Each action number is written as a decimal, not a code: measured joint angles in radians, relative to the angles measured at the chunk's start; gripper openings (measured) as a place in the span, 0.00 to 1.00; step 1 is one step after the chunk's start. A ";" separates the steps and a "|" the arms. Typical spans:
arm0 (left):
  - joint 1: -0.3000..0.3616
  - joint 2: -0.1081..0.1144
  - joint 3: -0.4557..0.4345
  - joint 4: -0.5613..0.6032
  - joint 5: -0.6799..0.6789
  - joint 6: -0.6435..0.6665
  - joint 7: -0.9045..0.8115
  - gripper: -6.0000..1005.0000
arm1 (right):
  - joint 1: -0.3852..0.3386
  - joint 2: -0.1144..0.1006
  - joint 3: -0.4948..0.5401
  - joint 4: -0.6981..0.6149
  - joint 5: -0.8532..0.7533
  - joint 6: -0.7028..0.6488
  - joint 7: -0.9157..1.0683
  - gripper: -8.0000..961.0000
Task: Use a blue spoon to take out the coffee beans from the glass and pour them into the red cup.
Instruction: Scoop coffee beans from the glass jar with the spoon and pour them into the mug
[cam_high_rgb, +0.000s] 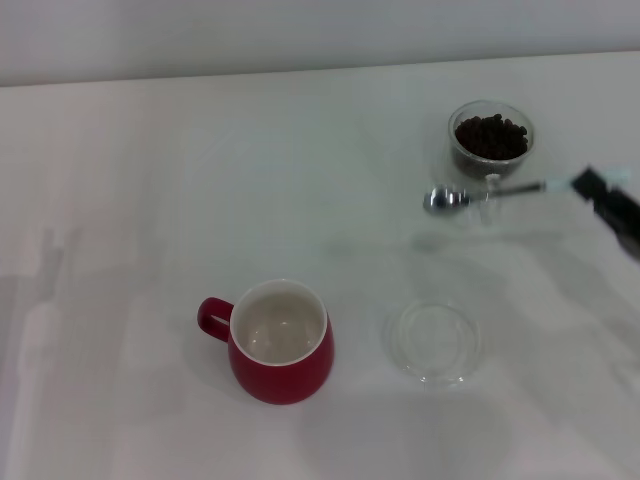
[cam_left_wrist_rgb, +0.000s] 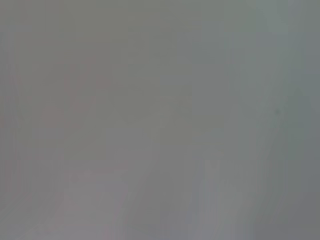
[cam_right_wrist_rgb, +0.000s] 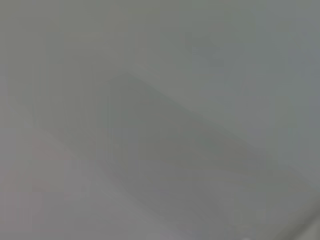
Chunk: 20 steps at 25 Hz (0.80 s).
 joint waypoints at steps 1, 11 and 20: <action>-0.001 0.000 0.000 0.000 0.000 -0.001 0.000 0.79 | 0.010 -0.001 0.003 -0.014 0.005 0.004 0.000 0.15; -0.005 0.002 0.000 -0.006 -0.001 -0.006 0.002 0.79 | 0.117 -0.011 0.019 -0.207 0.052 0.245 -0.057 0.16; -0.006 0.002 0.000 -0.007 -0.001 -0.007 0.002 0.79 | 0.124 -0.012 0.064 -0.291 0.055 0.338 -0.223 0.16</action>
